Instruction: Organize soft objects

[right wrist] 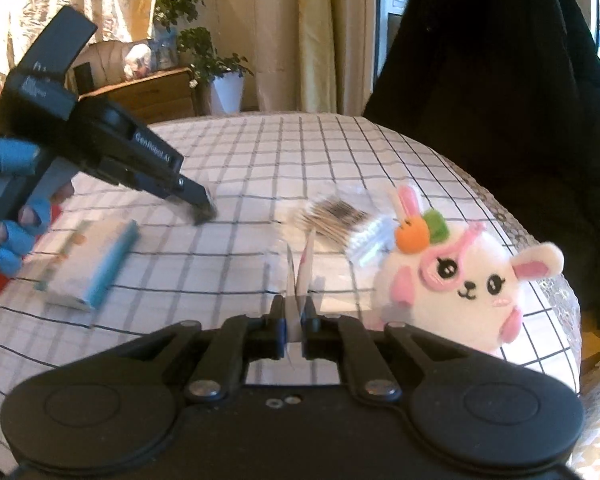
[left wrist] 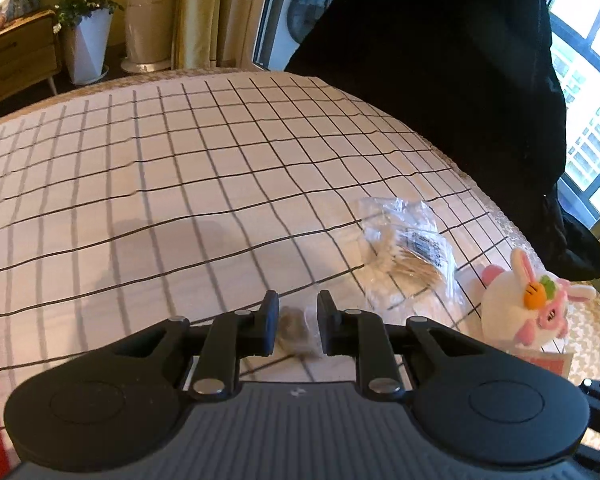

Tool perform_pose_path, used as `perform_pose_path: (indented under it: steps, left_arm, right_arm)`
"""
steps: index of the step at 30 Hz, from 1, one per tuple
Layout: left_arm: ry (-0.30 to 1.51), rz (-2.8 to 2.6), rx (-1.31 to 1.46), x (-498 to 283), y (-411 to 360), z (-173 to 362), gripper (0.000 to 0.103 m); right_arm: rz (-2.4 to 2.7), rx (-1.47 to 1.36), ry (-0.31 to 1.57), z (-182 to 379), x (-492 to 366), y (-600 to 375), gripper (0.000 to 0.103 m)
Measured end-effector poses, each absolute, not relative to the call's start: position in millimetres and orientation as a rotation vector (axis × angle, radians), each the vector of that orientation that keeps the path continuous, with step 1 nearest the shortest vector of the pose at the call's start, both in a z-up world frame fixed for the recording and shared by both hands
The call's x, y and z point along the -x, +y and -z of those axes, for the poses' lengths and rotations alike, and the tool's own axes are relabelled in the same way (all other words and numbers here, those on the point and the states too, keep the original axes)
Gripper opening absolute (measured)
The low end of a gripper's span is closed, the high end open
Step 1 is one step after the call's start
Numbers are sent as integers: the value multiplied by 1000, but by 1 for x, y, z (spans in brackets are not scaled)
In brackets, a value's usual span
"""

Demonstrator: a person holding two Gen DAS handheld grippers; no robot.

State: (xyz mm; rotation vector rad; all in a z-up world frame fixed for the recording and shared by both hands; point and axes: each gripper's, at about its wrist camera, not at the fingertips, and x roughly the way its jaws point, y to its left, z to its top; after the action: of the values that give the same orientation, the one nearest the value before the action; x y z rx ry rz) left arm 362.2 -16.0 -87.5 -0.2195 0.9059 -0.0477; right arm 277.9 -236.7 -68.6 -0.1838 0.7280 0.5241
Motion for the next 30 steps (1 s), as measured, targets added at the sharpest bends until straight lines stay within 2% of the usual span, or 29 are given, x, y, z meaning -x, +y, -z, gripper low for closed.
perform_pose_path:
  steps: [9,20,22,23,24,25,30]
  left_arm:
    - [858,71,222,-322,10,55,20]
    - [912,81,207,-338,-3,75,21]
    - [922,86,201,-343,-8,81,30]
    - [927,93,198,-345,-11,85,47]
    - [931,96,197,-348,-13,88,73]
    - [928,96,198,-350,-14,91,81]
    - [948,104,181,-367,-25,110,83]
  right_arm:
    - [-587,195,673,27,-251,-210,6]
    - [-586,197,698,33,-245,-213,6]
    - [-594,198,705,36,-248,-215,6]
    - [-596,197,707,38,-249,-216,6]
    - [-598,195,709,40,-251,-217,6]
    - [-601,193,713,42,-252,-218,6]
    - [-609,190,736,55,-258,-224,6]
